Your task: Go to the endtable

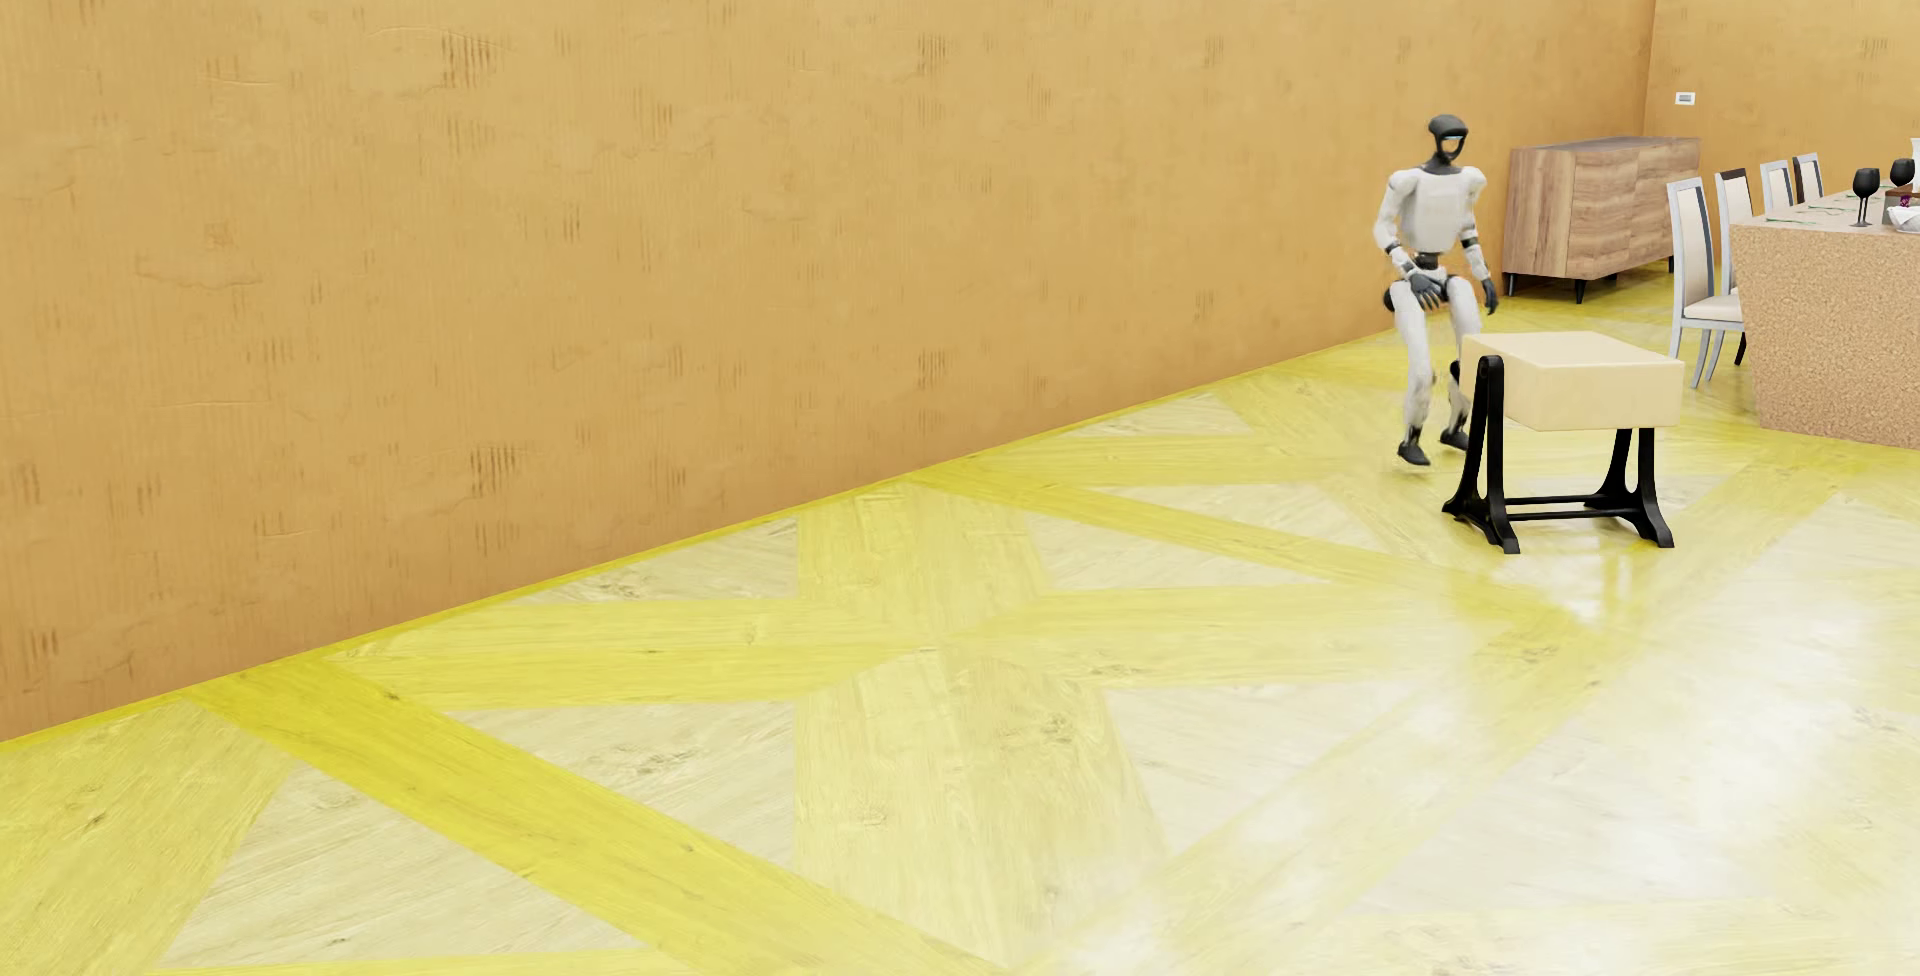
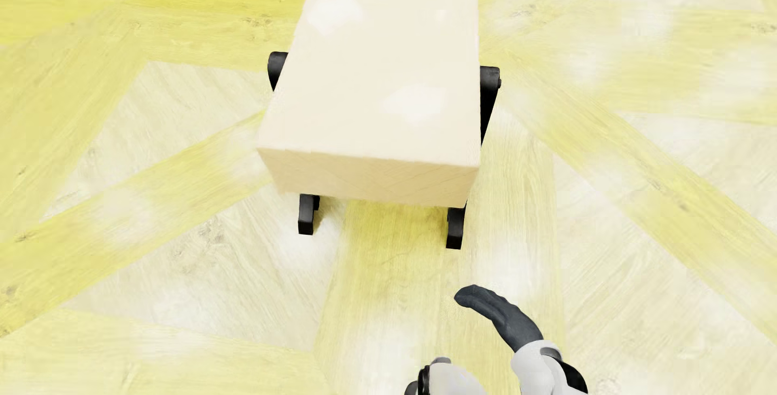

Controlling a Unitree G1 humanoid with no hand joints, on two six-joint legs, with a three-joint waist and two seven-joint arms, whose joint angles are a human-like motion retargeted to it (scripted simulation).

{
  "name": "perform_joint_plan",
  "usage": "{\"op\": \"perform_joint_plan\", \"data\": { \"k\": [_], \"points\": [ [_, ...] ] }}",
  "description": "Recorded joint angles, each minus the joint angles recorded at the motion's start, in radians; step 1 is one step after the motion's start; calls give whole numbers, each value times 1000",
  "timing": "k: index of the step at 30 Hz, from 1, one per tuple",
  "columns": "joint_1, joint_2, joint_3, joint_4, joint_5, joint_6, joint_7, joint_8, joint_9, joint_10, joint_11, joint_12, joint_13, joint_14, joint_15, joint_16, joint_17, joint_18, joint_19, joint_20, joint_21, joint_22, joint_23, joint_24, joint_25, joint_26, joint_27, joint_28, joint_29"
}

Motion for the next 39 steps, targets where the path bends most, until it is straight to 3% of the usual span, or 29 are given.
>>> {"op": "perform_joint_plan", "data": {
  "k": [1,3,5,6,7,8,10,12,14,16,17,18,20,21,24,26,28,31,35,39],
  "points": [
    [27,15,4,-20,-66,-5,39,-99,-7,-53,-17,-62,17,21,7,-31,13,0,33,-30,-23,46,13,5,-9,11,29,-20,-42],
    [20,34,4,-30,-120,-5,128,-138,-18,-35,62,-175,38,24,-27,-22,23,5,49,-134,-70,91,63,-8,11,-51,70,-106,-49],
    [4,129,4,-42,-223,-11,186,-264,-28,-19,106,-254,52,33,-35,2,17,24,-47,-167,-123,78,159,-46,64,-128,110,-102,-49],
    [13,218,1,-42,-242,-14,212,-322,-35,-28,27,-269,56,39,-16,14,16,32,71,-139,-134,64,219,-74,72,-144,138,-70,-56],
    [25,298,-3,-42,-204,-16,239,-318,-40,-21,-120,-282,52,30,-121,14,14,39,98,-105,-132,53,281,-93,67,-145,174,-26,-61],
    [34,354,-3,-24,-157,-15,264,-313,-43,-7,-232,-288,42,28,-150,20,21,45,92,-71,-126,37,344,-109,60,-140,203,25,-68],
    [27,388,7,64,-59,5,327,-269,-39,85,-333,-264,15,42,-83,22,47,59,70,27,-122,20,480,-168,67,-131,247,138,-100],
    [-12,421,17,170,23,31,367,-215,-30,249,-400,-236,-6,123,-34,31,51,86,62,48,-101,58,595,-230,52,-110,288,168,-87],
    [-71,466,23,268,92,56,345,-180,-23,412,-466,-253,16,219,5,104,43,105,56,-84,-82,143,619,-186,21,-100,237,29,-131],
    [-112,483,26,311,127,77,307,-140,-19,510,-479,-273,52,233,20,143,53,99,56,-192,-143,213,609,-126,71,-104,187,-108,-215],
    [-131,488,26,289,135,83,258,-124,-17,515,-482,-274,68,180,24,129,60,110,59,-187,-176,226,599,-119,102,-104,182,-101,-230],
    [-137,494,23,264,139,89,230,-112,-17,480,-492,-269,83,122,31,96,66,120,64,-149,-203,221,587,-137,123,-105,184,-46,-224],
    [-104,511,18,189,134,98,186,-93,-25,274,-532,-260,111,89,55,10,73,96,77,-70,-247,193,564,-211,142,-132,209,77,-171],
    [-67,516,16,159,127,103,202,-85,-30,169,-550,-267,123,99,65,-20,73,132,84,-76,-259,182,553,-220,140,-145,222,103,-139],
    [42,506,13,89,88,107,275,-73,-40,-40,-542,-338,147,101,73,-53,71,166,104,-213,-300,189,540,-140,108,-155,236,65,-110],
    [73,498,5,37,48,95,285,-72,-43,-115,-522,-389,140,137,70,-60,112,176,117,-294,-411,211,549,-112,137,-144,273,3,-146],
    [62,496,-6,7,14,84,267,-85,-44,-106,-510,-434,119,132,60,-42,157,189,128,-363,-493,222,548,-103,164,-146,280,-31,-167],
    [63,498,-9,-23,-20,74,261,-88,-42,-88,-495,-459,98,114,57,-6,165,206,144,-399,-448,263,555,-140,87,-121,244,-26,-126],
    [81,496,8,-39,-33,67,295,-55,-45,-90,-493,-392,51,100,62,32,141,224,163,-339,-362,289,540,-223,-7,-75,212,22,-45],
    [82,501,19,-49,-43,62,301,-51,-46,-86,-498,-342,36,88,65,63,144,234,177,-357,-385,377,506,-259,30,-28,204,-12,-91]
  ]
}}
